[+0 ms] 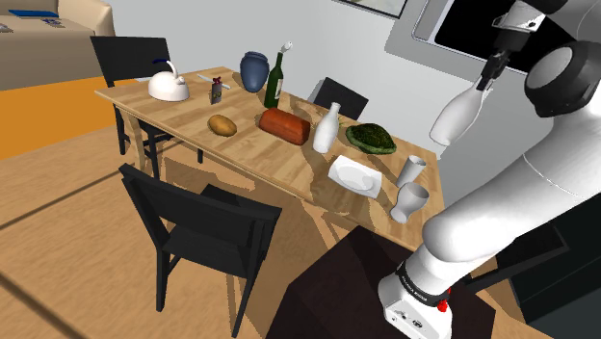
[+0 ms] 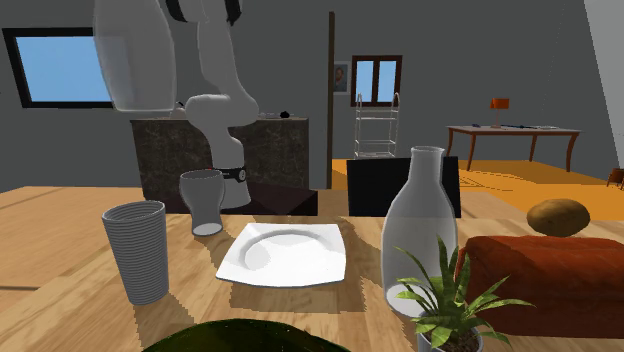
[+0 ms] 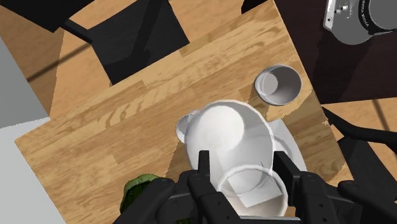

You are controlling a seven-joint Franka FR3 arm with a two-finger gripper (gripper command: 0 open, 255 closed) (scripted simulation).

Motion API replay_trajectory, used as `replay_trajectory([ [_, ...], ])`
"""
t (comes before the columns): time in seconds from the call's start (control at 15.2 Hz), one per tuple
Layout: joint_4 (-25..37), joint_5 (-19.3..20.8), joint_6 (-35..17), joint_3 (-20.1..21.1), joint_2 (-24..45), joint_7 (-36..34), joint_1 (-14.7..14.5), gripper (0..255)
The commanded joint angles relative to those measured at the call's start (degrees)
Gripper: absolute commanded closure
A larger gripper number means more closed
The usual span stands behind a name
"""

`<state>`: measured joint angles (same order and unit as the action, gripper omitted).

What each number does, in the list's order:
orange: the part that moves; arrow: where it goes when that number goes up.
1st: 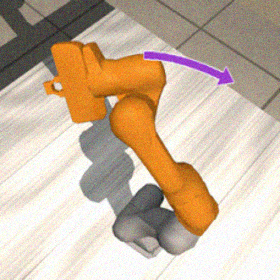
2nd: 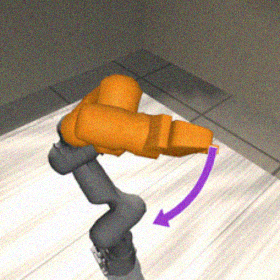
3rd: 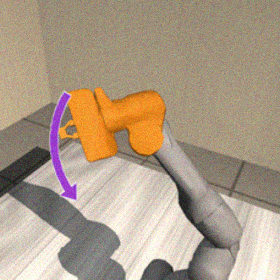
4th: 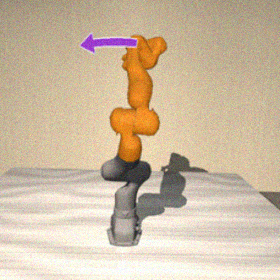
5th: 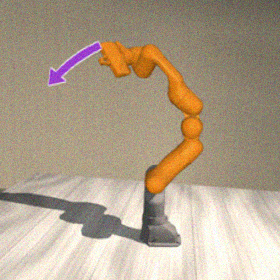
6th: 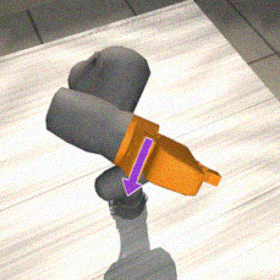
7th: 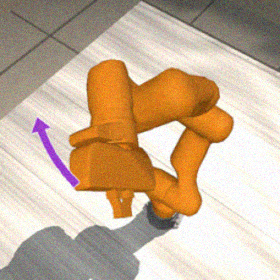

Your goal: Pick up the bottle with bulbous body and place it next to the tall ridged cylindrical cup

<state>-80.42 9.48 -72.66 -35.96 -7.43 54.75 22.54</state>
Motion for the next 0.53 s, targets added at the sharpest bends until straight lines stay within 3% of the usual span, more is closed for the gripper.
replay_trajectory([
  [0.0,2.5,-0.7,0.6,-2.4,1.7,4.0,1.4,255],
  [0.26,8.9,-4.2,1.8,-7.9,7.4,12.6,5.2,255],
  [0.46,15.4,-8.9,3.5,-11.9,13.6,19.9,10.2,255],
])
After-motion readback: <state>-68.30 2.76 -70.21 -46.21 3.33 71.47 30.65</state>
